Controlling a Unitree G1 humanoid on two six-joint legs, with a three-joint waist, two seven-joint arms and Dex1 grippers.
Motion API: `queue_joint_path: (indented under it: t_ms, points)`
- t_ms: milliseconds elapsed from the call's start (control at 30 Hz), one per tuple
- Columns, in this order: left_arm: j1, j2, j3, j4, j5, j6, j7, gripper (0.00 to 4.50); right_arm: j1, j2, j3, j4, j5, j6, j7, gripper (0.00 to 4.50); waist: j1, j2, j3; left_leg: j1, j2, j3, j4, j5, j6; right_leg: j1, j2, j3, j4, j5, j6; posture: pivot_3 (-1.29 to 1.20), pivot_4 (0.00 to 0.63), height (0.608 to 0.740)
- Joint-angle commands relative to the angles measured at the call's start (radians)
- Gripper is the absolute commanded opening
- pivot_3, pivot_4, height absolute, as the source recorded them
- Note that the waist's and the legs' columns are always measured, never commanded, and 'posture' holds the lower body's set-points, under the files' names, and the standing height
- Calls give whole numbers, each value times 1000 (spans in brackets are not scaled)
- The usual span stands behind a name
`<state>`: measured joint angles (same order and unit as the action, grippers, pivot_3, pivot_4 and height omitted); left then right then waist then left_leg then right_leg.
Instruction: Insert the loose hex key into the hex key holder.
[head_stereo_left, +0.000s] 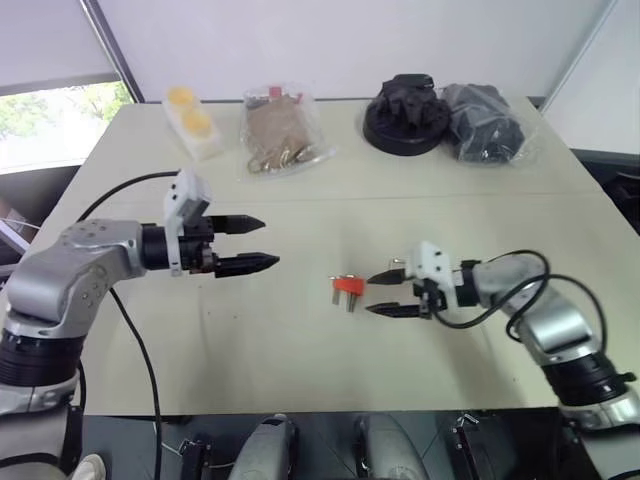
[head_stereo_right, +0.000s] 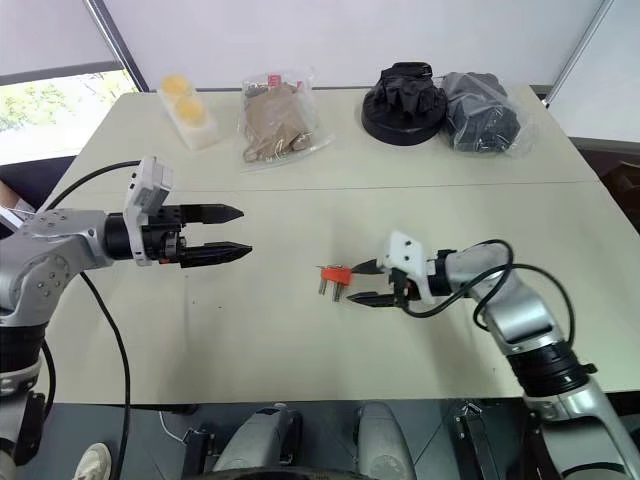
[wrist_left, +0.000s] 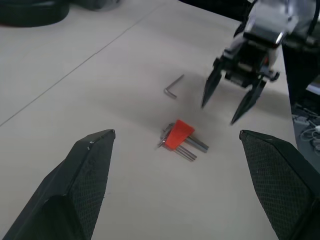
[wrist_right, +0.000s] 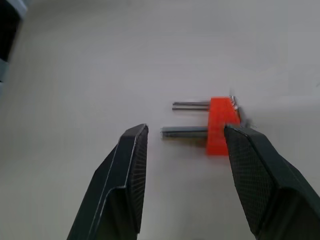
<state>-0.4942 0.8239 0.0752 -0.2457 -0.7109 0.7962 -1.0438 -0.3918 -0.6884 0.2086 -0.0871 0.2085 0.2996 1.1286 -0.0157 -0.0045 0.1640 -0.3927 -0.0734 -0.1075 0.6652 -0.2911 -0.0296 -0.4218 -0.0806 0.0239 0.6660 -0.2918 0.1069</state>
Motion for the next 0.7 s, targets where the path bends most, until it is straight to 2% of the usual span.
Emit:
queue_joint_path:
  t_ms: [33, 167, 700]
  points:
    - [4, 9, 34, -39, -15, -8, 5, 4156, -27, 38, 6, 71, -81, -107, -87, 2465, 1, 0, 0, 0, 0, 0, 0, 0, 0, 0, 0, 0, 0, 0, 0, 0, 150, 740]
    - [12, 12, 35, -52, -15, -6, 8, 4156, -43, 57, 20, 145, -133, -188, -115, 2465, 2, 0, 0, 0, 0, 0, 0, 0, -1, 0, 0, 0, 0, 0, 0, 0, 150, 740]
    - [42, 16, 51, -88, -18, 0, 21, 4156, -54, 91, 44, 206, -157, -223, -99, 2465, -3, 0, 0, 1, 0, 0, 0, 0, -1, 1, 1, 0, 0, 0, 0, 0, 150, 740]
